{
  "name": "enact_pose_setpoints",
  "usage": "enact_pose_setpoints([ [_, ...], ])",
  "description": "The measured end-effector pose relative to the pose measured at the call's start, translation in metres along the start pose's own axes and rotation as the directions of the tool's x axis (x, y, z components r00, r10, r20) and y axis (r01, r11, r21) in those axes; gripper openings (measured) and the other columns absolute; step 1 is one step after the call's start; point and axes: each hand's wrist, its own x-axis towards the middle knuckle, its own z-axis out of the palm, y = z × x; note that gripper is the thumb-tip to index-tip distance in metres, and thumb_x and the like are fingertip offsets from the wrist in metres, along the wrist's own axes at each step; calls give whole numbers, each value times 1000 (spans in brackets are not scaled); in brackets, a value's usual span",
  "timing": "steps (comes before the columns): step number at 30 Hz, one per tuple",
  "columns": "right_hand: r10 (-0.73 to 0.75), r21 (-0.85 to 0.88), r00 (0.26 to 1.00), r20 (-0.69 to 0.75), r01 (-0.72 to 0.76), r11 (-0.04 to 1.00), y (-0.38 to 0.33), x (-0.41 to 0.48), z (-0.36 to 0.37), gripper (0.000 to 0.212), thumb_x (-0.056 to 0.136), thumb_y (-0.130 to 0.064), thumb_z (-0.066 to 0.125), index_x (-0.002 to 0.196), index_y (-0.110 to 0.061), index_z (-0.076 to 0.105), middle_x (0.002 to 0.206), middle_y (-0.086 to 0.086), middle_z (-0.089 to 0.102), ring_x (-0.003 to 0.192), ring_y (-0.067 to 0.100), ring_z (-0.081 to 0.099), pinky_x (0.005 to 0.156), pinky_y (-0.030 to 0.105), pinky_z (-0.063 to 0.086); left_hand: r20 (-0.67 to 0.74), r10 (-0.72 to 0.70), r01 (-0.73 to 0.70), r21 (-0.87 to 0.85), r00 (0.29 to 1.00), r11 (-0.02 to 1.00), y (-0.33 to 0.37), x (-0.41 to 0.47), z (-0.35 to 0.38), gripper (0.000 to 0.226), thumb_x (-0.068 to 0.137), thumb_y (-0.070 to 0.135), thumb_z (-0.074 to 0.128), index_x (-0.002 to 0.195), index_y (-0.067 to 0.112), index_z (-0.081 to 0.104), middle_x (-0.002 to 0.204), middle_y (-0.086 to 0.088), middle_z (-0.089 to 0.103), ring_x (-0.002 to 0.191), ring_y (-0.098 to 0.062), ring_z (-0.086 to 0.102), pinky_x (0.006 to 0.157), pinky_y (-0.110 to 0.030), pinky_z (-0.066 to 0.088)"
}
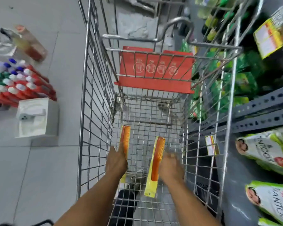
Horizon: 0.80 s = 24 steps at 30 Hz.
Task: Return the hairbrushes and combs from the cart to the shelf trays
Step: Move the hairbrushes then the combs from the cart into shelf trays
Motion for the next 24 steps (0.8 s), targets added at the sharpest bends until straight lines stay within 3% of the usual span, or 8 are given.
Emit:
enact_pose_setpoints([
  [3,76,131,994,75,-85,988,-2,1,13,35,92,-20,48,126,-12,47,122,13,57,107,32,58,85,42,52,-16,-35,35,-17,999,999,-2,2,14,77,87,7,56,143,40,14,131,-23,47,106,-39,55,87,-49,53],
  [6,118,192,986,117,-140,971,-5,9,32,40,91,-26,53,127,-11,46,120,14,57,105,34,59,83,42,50,-45,-87,85,-36,995,996,-4,9,27,55,91,17,53,135,34,27,110,-15,51,83,-29,53,73,-41,53],
  [9,161,223,980,120,-185,957,-8,13,40,50,89,-29,58,133,-10,42,124,14,56,106,36,60,86,45,52,-56,-160,155,-85,986,984,-3,11,30,26,96,21,39,122,23,40,112,-15,51,89,-31,53,75,-43,49],
  [12,188,274,974,129,-217,937,-11,18,46,59,89,-25,61,138,-8,33,130,16,51,108,37,59,82,44,51,-65,-173,167,-86,983,982,-4,12,31,35,89,11,54,123,9,44,114,-19,54,103,-36,56,88,-47,51],
  [14,229,325,964,134,-261,909,-14,21,46,55,89,-22,62,135,-7,34,127,18,53,105,38,60,79,45,52,-68,-199,190,-116,978,975,-3,13,28,35,85,14,64,116,5,51,113,-18,56,102,-33,56,91,-45,50],
  [18,298,464,945,134,-325,824,-16,24,44,24,93,-20,49,113,-12,40,109,17,64,89,38,64,68,42,51,-15,-244,234,-234,970,944,6,11,18,15,86,15,63,98,5,62,99,-14,67,79,-23,58,71,-34,53],
  [21,319,556,932,174,-360,749,-12,20,34,15,94,-11,45,109,-10,43,107,18,66,80,33,63,65,35,50,9,-248,233,-377,969,896,14,4,7,14,90,16,57,95,5,63,84,-9,67,71,-22,59,57,-29,45],
  [24,307,608,925,225,-380,697,-8,12,18,8,95,-7,44,102,-6,48,101,18,64,69,23,57,51,26,41,61,-231,232,-472,971,851,14,-1,1,13,89,14,56,88,5,64,68,-3,63,58,-17,59,46,-25,37],
])
